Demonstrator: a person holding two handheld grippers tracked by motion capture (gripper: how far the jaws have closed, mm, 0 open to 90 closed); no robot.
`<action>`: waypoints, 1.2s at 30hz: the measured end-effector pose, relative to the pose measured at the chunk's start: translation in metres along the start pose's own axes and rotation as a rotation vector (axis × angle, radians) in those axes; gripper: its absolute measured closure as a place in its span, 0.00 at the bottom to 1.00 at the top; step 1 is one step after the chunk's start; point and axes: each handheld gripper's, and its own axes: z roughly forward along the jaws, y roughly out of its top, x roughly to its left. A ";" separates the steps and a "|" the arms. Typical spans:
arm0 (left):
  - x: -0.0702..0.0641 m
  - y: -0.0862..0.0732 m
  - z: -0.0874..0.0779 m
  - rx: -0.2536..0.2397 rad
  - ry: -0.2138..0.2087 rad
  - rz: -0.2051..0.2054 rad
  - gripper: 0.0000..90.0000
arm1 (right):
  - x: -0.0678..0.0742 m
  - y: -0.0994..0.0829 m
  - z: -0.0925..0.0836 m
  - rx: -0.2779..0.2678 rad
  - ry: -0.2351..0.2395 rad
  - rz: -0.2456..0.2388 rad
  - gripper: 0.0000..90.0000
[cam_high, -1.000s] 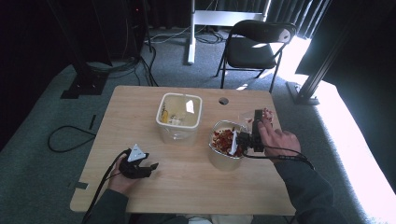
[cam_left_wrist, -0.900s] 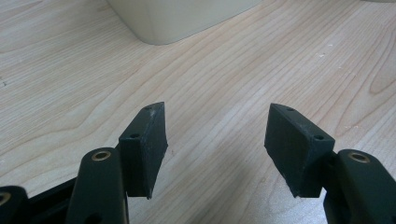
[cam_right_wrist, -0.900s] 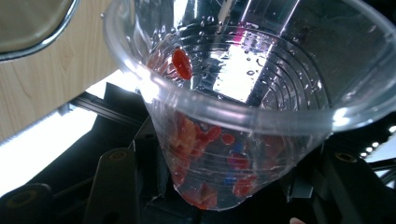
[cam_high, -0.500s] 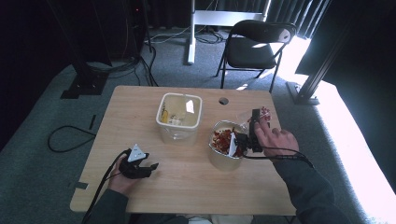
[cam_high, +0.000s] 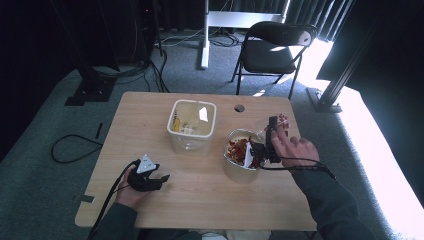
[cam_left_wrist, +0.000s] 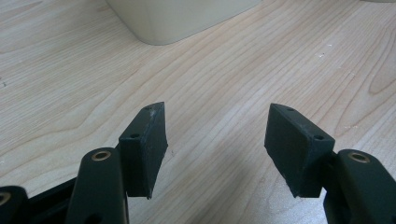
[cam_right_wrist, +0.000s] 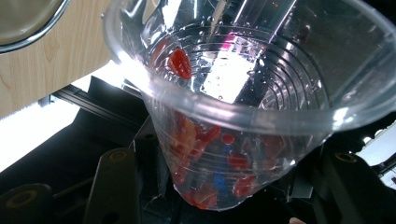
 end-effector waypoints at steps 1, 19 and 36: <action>0.000 0.000 0.000 0.000 0.000 0.000 0.44 | 0.000 0.000 0.000 0.000 -0.001 -0.001 0.50; 0.000 0.000 0.001 0.000 -0.002 0.000 0.44 | 0.001 0.000 0.000 -0.003 0.008 -0.003 0.50; 0.000 0.000 0.001 -0.001 -0.002 0.000 0.44 | 0.006 0.000 -0.001 -0.013 0.023 0.020 0.50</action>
